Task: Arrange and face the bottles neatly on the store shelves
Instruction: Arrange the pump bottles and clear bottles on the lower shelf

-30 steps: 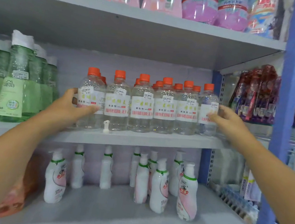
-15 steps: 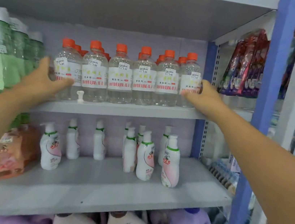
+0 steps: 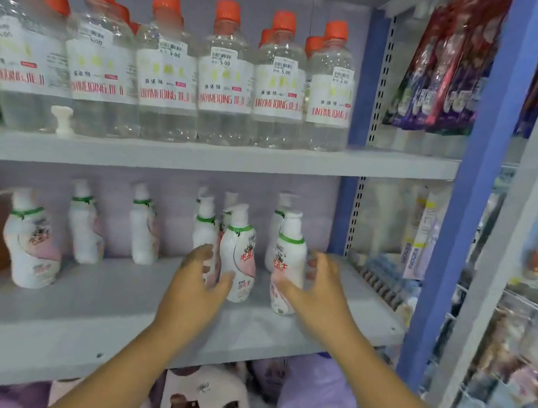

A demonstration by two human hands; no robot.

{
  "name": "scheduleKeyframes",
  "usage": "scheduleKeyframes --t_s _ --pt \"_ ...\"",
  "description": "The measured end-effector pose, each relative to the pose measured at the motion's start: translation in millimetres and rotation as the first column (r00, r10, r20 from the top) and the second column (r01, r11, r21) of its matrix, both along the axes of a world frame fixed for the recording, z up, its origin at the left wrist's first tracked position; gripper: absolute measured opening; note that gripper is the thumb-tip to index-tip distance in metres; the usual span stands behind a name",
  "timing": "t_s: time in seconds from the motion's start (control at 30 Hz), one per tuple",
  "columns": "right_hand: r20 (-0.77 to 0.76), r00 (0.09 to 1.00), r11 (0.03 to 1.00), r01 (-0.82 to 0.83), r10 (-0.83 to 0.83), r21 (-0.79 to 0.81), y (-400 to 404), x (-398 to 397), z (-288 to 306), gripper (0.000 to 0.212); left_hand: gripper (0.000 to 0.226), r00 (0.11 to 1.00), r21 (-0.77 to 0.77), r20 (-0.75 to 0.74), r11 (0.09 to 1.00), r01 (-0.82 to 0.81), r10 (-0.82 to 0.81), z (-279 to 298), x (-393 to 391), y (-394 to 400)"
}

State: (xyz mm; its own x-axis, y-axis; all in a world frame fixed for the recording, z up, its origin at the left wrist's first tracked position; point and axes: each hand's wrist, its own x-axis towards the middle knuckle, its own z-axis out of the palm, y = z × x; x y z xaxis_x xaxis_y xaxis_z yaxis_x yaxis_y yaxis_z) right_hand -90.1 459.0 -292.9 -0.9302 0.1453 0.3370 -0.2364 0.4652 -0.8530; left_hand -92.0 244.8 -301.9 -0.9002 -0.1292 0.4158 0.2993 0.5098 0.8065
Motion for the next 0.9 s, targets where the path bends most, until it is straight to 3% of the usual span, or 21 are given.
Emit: scheduleKeyframes --t_s 0.17,0.3,0.43,0.57,0.9 --pt "-0.028 0.999 0.996 -0.036 0.033 -0.086 -4.2 -32.4 -12.4 0.050 0.070 0.995 -0.036 0.096 0.999 0.005 -0.001 -9.7 -38.4 17.2" --pt "-0.021 0.990 0.986 -0.140 0.139 -0.088 17.0 -39.9 -15.7 0.035 0.055 0.987 -0.017 0.153 0.998 0.052 -0.049 -13.7 -56.5 16.4" --pt "0.022 0.965 0.942 -0.251 0.262 -0.223 42.3 -40.0 -26.6 0.041 0.047 0.981 0.034 0.136 0.991 0.132 -0.135 -22.7 -53.5 12.8" --pt "-0.005 0.972 0.909 -0.222 0.236 -0.353 63.3 -32.3 -35.8 0.038 0.042 0.979 0.096 0.126 0.985 0.146 -0.157 -29.9 -42.8 12.0" --pt "0.066 0.950 0.935 -0.287 0.306 -0.210 93.0 -36.1 -25.2 0.051 0.041 0.982 0.047 0.113 0.988 0.146 -0.151 -29.7 -45.1 24.1"
